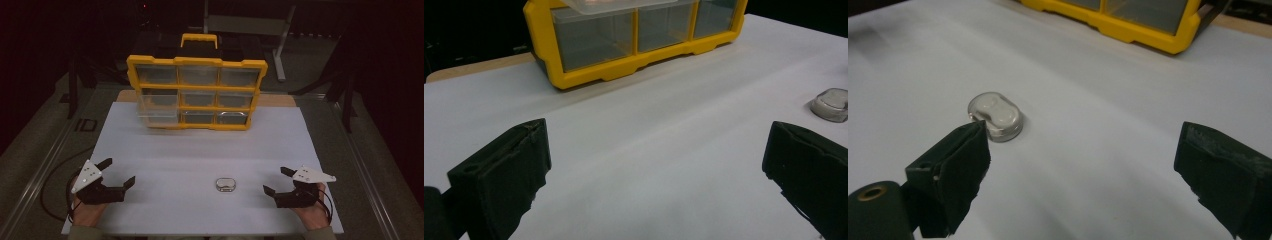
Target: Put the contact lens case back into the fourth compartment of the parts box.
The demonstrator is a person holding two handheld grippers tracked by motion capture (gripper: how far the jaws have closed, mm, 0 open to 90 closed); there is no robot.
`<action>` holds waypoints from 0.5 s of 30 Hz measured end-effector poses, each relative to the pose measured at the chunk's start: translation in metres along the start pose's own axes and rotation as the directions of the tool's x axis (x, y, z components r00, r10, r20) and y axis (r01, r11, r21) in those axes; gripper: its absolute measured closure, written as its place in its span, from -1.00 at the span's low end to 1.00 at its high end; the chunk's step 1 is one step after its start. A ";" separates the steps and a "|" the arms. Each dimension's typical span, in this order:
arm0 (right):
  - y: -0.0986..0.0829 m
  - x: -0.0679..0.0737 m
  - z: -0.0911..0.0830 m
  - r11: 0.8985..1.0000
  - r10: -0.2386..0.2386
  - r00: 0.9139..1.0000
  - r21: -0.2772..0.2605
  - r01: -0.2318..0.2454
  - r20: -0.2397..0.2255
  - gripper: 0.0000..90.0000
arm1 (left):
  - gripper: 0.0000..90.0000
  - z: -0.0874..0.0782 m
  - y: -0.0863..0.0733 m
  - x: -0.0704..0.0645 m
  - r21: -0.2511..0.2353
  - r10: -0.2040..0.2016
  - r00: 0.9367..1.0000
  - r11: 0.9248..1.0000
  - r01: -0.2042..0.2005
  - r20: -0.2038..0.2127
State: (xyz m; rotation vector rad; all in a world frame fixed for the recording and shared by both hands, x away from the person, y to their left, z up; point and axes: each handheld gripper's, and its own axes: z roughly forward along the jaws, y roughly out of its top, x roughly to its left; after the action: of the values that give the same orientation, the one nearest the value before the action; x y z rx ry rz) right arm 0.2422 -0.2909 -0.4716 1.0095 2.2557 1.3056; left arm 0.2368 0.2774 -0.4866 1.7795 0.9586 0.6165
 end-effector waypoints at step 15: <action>0.021 0.001 0.014 0.993 -0.038 0.999 0.108 0.041 -0.036 -0.85 | -1.00 -0.001 0.000 0.000 -0.005 0.001 1.000 1.000 -0.001 -0.004</action>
State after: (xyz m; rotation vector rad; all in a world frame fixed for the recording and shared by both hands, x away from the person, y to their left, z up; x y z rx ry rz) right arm 0.2589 -0.2746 -0.4606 0.9806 2.3824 1.2031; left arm 0.2361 0.2780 -0.4860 1.7746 0.9586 0.6227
